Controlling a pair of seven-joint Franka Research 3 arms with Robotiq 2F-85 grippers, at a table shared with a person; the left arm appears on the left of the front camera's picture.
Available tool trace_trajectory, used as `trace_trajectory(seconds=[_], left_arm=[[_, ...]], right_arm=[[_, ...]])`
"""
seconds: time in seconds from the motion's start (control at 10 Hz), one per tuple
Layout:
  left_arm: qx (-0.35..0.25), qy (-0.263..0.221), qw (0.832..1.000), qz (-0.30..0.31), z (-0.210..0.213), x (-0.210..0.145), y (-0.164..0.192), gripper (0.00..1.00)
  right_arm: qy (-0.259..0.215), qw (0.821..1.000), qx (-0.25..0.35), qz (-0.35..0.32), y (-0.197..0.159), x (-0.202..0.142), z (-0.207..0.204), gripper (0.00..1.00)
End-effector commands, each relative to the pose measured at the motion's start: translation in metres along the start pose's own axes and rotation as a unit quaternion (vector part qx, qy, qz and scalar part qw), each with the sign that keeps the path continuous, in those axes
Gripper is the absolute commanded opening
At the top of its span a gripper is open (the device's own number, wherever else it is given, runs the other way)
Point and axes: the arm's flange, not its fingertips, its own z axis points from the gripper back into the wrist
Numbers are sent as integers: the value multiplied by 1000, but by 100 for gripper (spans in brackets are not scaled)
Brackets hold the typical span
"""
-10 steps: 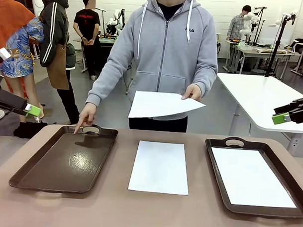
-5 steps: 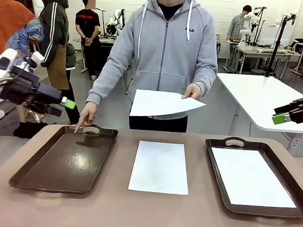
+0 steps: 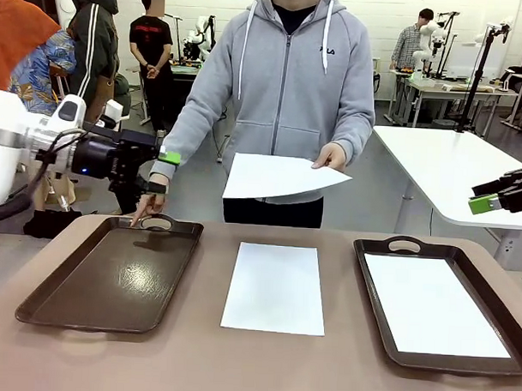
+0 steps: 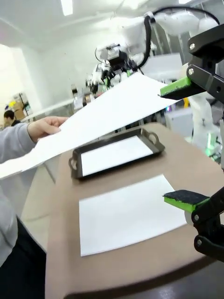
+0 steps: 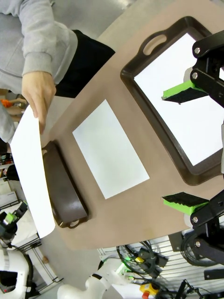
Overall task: Sort the A4 documents.
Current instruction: Receive the A4 Paper.
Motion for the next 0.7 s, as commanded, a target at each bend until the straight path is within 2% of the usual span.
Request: trace_trajectory(seconds=[0.0, 0.3, 0.6], left_arm=[[-22, 10, 999, 36, -19, 25, 12, 100], [-51, 26, 995, 80, -61, 42, 21, 100], [-90, 43, 989, 107, -89, 45, 14, 100]], right_arm=[[-1, 1000, 0, -1, 0, -1, 0, 100], [-1, 1000, 0, -1, 0, -1, 0, 100], [-1, 1000, 0, -1, 0, -1, 0, 100]])
